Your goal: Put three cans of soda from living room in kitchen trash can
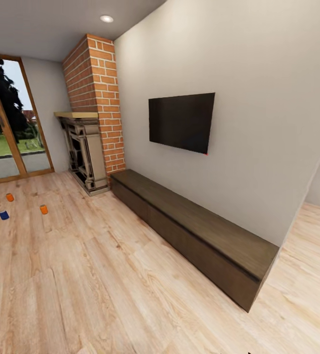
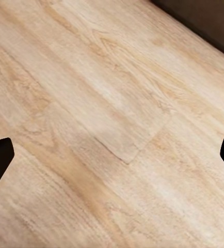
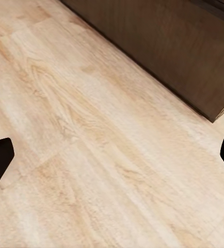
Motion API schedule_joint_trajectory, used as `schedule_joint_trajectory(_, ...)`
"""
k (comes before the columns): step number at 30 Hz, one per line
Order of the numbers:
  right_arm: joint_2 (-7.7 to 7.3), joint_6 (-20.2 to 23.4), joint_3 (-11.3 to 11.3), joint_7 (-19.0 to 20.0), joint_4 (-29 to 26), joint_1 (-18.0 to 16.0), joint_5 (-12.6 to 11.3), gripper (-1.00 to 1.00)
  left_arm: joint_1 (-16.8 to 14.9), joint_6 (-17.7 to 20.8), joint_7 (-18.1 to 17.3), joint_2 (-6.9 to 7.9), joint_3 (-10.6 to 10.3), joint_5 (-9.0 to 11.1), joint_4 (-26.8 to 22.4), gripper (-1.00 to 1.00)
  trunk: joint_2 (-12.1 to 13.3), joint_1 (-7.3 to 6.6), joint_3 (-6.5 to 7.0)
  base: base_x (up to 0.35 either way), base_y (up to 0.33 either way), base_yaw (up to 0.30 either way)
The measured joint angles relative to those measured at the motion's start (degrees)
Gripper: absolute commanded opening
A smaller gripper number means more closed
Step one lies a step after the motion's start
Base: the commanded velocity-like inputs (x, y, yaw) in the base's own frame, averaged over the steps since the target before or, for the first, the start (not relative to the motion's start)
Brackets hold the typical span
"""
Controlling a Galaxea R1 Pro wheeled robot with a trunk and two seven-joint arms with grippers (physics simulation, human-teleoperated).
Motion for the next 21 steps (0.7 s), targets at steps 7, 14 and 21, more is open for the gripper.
schedule_joint_trajectory(7,0.76,0.0,0.0,-0.5,0.0,0.0,0.1,1.0,0.0,0.0,0.0,0.0,0.0,0.0,0.0,1.0,0.0,0.0,0.0,0.0,0.0,0.201)
schedule_joint_trajectory(14,0.99,0.0,0.1,-2.8,0.0,0.0,0.1,1.0,0.0,0.0,0.0,0.0,0.0,0.0,0.0,1.0,0.0,0.0,0.0,0.0,0.0,0.247)
schedule_joint_trajectory(21,1.04,0.0,0.1,-3.5,0.0,0.0,0.1,1.0,0.0,0.0,0.0,0.0,0.0,0.0,0.0,1.0,0.0,0.0,0.0,0.0,0.0,0.253)
